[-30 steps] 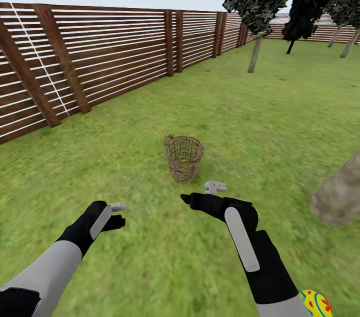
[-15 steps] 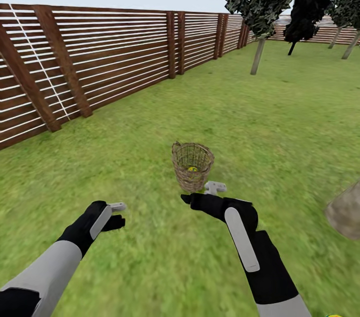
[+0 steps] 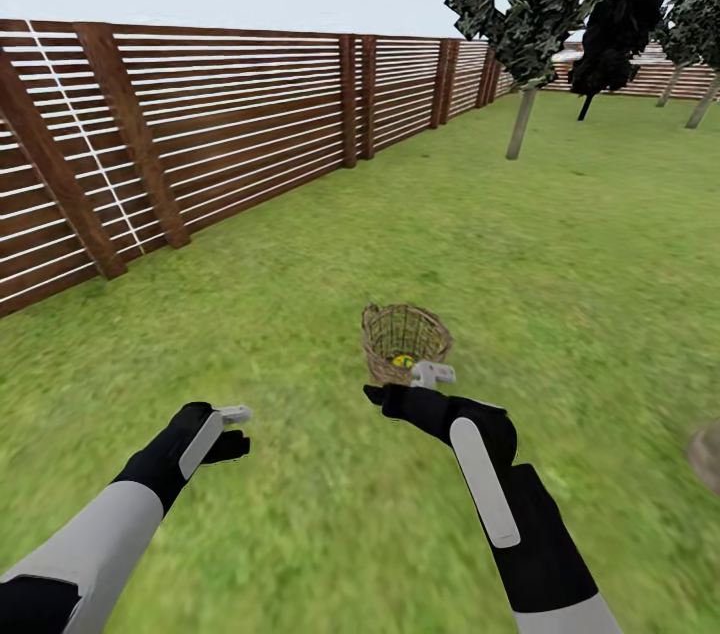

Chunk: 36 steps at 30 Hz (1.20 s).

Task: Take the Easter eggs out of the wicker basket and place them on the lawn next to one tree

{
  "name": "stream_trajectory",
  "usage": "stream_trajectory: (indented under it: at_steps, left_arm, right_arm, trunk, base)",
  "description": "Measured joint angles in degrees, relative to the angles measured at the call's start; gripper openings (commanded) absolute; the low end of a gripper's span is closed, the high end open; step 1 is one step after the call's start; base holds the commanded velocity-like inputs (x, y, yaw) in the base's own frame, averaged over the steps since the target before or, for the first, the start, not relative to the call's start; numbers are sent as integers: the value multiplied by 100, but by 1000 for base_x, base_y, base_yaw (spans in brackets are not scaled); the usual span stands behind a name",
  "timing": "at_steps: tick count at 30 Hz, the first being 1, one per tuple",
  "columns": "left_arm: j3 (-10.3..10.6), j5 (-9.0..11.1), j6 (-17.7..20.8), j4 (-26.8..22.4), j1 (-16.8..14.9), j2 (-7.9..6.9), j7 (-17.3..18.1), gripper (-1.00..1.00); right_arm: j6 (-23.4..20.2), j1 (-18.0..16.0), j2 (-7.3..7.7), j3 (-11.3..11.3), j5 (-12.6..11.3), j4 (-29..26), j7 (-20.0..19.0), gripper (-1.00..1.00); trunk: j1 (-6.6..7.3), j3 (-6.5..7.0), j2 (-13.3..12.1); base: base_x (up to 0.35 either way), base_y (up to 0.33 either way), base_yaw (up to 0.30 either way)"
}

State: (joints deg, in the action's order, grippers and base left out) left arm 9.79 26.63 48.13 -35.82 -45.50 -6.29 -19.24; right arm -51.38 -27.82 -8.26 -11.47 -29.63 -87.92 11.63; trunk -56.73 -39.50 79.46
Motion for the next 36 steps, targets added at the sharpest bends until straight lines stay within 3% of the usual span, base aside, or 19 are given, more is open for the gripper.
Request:
stream_trajectory:
  at_steps: [22,36]
  left_arm:
    - [1,1,-1,14,0,4,4,100]
    - [-2,1,0,-2,-1,3,2,100]
  right_arm:
    - [56,122,10,7,3,-10,-20,100]
    - [59,133,11,7,-17,-10,-36,100]
  trunk:
    - [-1,203,0]
    - [-3,312,0]
  base:
    - [229,129,-5]
    - [60,263,-190]
